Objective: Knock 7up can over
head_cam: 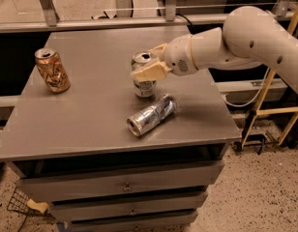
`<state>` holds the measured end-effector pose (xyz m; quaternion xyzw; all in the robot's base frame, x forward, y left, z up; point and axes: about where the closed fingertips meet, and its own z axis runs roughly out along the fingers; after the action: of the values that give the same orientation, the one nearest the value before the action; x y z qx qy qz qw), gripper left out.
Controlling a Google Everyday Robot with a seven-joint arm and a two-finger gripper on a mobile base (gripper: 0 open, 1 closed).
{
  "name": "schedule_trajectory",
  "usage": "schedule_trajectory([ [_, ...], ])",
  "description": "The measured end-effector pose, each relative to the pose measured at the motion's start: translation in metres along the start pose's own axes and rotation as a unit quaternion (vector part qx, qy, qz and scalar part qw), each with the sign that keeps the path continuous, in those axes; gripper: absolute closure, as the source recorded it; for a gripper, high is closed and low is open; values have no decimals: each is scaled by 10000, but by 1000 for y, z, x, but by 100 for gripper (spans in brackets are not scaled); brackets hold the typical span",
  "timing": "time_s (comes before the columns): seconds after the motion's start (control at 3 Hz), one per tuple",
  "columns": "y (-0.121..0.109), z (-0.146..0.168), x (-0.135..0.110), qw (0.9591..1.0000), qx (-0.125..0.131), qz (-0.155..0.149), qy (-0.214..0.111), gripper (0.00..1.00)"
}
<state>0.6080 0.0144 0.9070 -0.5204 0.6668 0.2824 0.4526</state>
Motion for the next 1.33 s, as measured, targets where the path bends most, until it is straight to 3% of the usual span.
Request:
schedule_trajectory([
  [0.33,-30,-6,-20,9992,92,-373,-69,99],
  [0.67,-53,-8,-42,9952,182,-889,366,100],
  [1.0,-71,3,-35,9786,79,-1424,1482,100],
  [1.33,-75,25,-9,9418,-354,-1962,2706,100],
])
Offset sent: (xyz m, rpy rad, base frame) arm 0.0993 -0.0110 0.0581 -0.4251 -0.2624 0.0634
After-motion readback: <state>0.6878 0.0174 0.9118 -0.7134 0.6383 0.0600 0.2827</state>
